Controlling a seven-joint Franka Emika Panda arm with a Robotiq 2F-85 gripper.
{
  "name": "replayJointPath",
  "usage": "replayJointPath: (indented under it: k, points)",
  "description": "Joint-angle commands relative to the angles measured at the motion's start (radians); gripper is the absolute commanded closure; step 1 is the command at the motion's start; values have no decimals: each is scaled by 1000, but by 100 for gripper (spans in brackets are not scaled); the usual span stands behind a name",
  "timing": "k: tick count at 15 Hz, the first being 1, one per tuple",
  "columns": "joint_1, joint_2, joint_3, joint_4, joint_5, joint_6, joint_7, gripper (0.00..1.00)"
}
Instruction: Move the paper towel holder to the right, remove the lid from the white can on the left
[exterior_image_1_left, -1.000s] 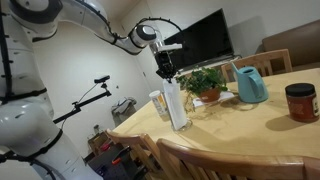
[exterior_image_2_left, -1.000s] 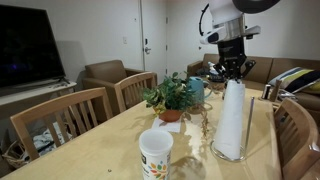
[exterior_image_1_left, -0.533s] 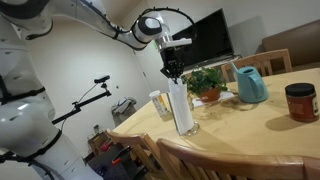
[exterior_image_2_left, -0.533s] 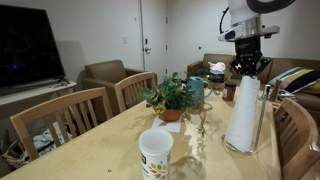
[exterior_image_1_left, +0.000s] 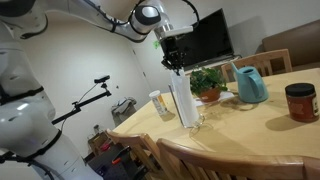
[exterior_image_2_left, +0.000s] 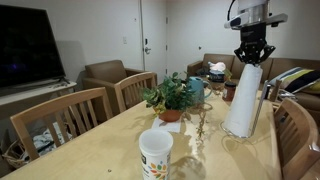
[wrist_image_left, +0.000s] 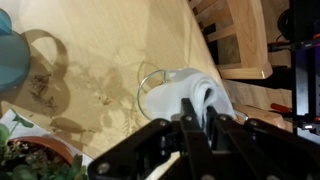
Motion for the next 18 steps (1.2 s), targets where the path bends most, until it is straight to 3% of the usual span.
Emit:
replayJointPath:
  k: [1,7,13,18]
  points:
    - [5,-12,-10,85,13,-82,17,97]
    - [1,73,-23,264,0,-179,52,97]
    - [12,205,-36,441,-63,-206,215,97]
    - [12,329,-26,591,-92,-274,227,97]
